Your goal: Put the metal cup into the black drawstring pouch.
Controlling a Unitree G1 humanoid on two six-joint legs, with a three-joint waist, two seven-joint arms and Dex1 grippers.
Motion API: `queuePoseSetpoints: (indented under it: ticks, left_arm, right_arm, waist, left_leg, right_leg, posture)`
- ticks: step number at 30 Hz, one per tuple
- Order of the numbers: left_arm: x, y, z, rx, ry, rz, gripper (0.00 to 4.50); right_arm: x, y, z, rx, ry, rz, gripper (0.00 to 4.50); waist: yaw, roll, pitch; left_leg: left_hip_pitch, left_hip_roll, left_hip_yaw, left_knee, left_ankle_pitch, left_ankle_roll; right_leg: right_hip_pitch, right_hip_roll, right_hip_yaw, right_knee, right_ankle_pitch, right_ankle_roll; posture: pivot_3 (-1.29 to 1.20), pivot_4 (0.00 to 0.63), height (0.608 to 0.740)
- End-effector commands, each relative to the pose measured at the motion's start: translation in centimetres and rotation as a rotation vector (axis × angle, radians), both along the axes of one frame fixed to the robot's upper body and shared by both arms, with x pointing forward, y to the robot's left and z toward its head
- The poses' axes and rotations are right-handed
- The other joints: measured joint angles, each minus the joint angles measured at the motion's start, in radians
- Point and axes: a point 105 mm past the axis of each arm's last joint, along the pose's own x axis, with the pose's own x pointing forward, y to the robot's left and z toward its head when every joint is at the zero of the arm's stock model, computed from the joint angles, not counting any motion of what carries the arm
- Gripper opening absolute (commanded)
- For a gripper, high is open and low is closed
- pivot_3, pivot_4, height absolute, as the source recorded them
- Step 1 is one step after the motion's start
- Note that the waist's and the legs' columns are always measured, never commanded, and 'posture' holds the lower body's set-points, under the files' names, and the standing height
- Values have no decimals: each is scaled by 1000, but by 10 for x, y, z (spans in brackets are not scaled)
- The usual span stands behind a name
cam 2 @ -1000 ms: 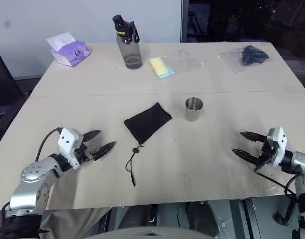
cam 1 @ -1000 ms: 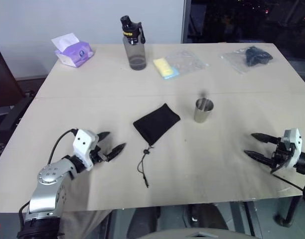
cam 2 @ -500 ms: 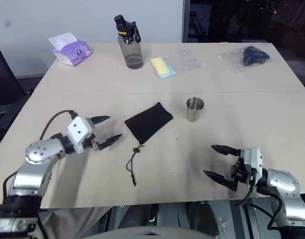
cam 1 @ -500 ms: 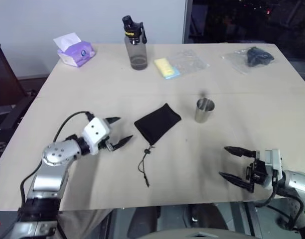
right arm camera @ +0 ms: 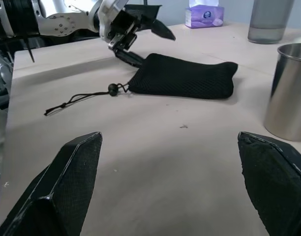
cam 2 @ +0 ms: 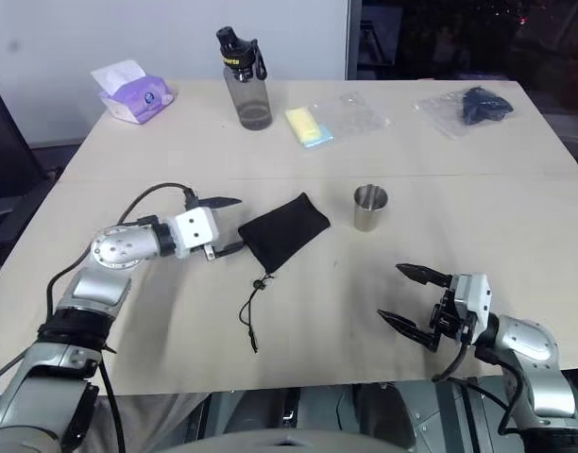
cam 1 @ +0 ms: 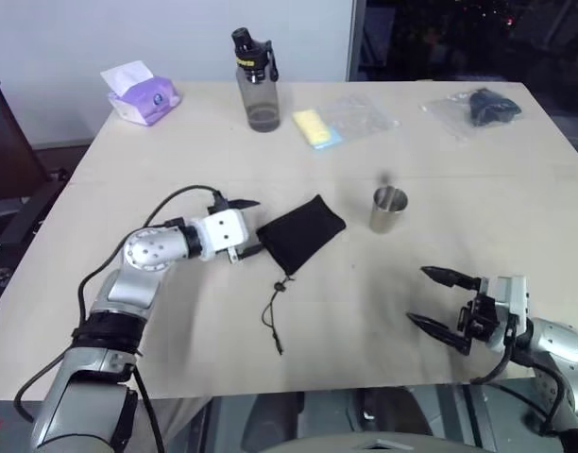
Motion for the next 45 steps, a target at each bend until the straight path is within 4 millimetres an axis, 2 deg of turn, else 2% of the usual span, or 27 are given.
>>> queuePoseSetpoints:
  ticks: [1, 2, 6, 8, 11, 12, 13, 14, 16, 18, 21, 24, 26, 27, 29, 30, 34, 38, 42, 45]
  left_arm:
    - [3, -5, 3, 36, -12, -50, 4218]
    - [4, -5, 3, 38, -8, -55, 4218]
    - [9, -10, 9, -10, 2, -65, 3147]
    - [9, -11, 9, -20, 16, -72, 2102]
    - [6, -14, 8, -36, 62, -88, 848]
    - [4, -15, 7, -40, 81, -93, 273]
    - [2, -16, 6, -39, 100, -98, 80]
    - [0, -17, 5, -50, 133, -98, 80]
    - [-3, -21, 9, -92, 185, -91, 80]
    - [-6, -24, 12, -108, 212, -86, 80]
    - [-3, -34, 17, -135, 267, -37, 80]
    - [2, -44, 24, -160, 277, 8, 80]
    - [3, -49, 27, -160, 281, 19, 80]
    - [4, -52, 28, -159, 284, 22, 80]
    - [6, -56, 31, -143, 273, 34, 80]
    - [7, -57, 32, -139, 267, 45, 80]
    - [12, -55, 36, -103, 241, 99, 80]
    - [14, -52, 41, -123, 245, 154, 80]
    - [17, -43, 47, -171, 258, 240, 80]
    - [18, -42, 49, -210, 279, 281, 0]
  right_arm:
    - [-1, 0, 9, 3, -49, -13, 4466]
    - [-1, 0, 9, 5, -51, -18, 4466]
    - [1, 0, 10, 11, -55, -36, 4500]
    - [1, 2, 10, 11, -57, -38, 4500]
    - [2, 3, 12, 19, -62, -44, 4500]
    - [2, 4, 13, 20, -64, -45, 4500]
    - [4, 4, 16, 21, -82, -58, 4500]
    - [12, 6, 24, 26, -116, -93, 4500]
    - [25, 13, 54, 85, -204, -134, 4500]
    - [31, 19, 74, 129, -240, -142, 4500]
    - [53, 27, 95, -19, -258, -161, 4500]
    - [67, 33, 103, -176, -284, -146, 4500]
    - [73, 36, 105, -239, -288, -135, 4500]
    - [81, 36, 105, -290, -280, -153, 4500]
    - [106, 26, 100, -504, -261, -286, 4500]
    - [111, 28, 102, -544, -271, -283, 4500]
    - [117, 41, 97, -623, -240, -202, 4500]
    - [120, 42, 78, -704, -206, -145, 4500]
    - [118, 40, 69, -742, -204, -117, 4500]
    - [119, 36, 66, -764, -199, -123, 3608]
  waist:
    - [1, 0, 0]
    - [2, 0, 0]
    - [4, 0, 0]
    - [4, 0, 0]
    - [4, 0, 0]
    - [4, 0, 0]
    - [4, 0, 0]
    - [4, 0, 0]
    - [-2, 0, 0]
    - [-10, 1, 0]
    - [-13, 1, 0]
    - [-11, 1, 0]
    - [-10, 0, 1]
    - [-10, 0, 1]
    - [-15, 1, 1]
    - [-16, 1, 1]
    - [-18, 1, 1]
    - [-16, 0, 2]
    - [-17, 0, 3]
    - [-17, -1, 3]
  left_leg:
    - [0, 0, 0, 0, 0, 0]
    - [0, 0, 0, 0, 0, 0]
    - [0, 0, 0, 1, 0, 0]
    - [0, 0, 0, 1, 0, 0]
    - [0, 0, 0, 1, 0, 0]
    - [0, 0, 0, 1, 0, 0]
    - [0, 0, 0, 1, 0, 0]
    - [0, 0, 0, 1, 0, 0]
    - [0, 0, 0, 1, 0, 0]
    - [0, 0, 0, 2, 0, 0]
    - [0, 0, -1, 2, 0, 0]
    - [-1, 0, -1, 2, 0, 0]
    - [-1, -1, -3, 1, 0, 0]
    - [-2, -1, -3, 1, 0, 0]
    - [-2, -1, -3, 1, 0, 0]
    - [-3, -1, -3, 1, 0, 0]
    - [-2, -1, -2, 1, 0, 0]
    - [-3, 0, -3, 0, 0, 0]
    - [-4, -1, -2, 1, 0, 0]
    - [-4, -1, -3, 1, 0, 0]
  right_leg:
    - [0, 0, 0, 0, 0, 0]
    - [0, 0, 0, 0, 0, 1]
    - [0, 0, 0, 0, -1, 2]
    - [0, 0, 0, 0, 0, 1]
    - [0, 0, 0, 0, 0, 0]
    - [0, 0, 0, 0, 0, 0]
    - [0, 0, 0, 0, 0, 0]
    - [0, 0, 0, 0, 0, 0]
    - [0, 0, 0, 1, 0, 1]
    - [0, 0, 1, 1, -1, 1]
    - [0, 1, 0, 2, -1, 2]
    - [0, 1, 0, 2, 1, 1]
    - [0, 1, -1, 1, 1, 2]
    - [0, 1, -1, 1, 2, 2]
    - [0, 1, -1, 1, 2, 3]
    - [-1, 1, -1, 1, 2, 3]
    - [-2, 1, 0, 1, 2, 2]
    - [-2, 2, -1, 1, 2, 3]
    - [-2, 1, 0, 0, 3, 4]
    - [-2, 1, 0, 0, 3, 4]
  posture:
    - [0, 150, 740]
    - [0, 150, 740]
    - [0, 150, 740]
    - [0, 150, 740]
    - [0, 150, 740]
    - [0, 150, 740]
    - [0, 150, 740]
    - [0, 150, 740]
    - [0, 150, 740]
    - [0, 150, 740]
    - [0, 150, 740]
    - [0, 150, 740]
    - [0, 150, 740]
    - [0, 150, 740]
    - [0, 150, 740]
    - [0, 150, 740]
    - [0, 150, 740]
    - [0, 150, 740]
    - [0, 150, 740]
    - [0, 150, 740]
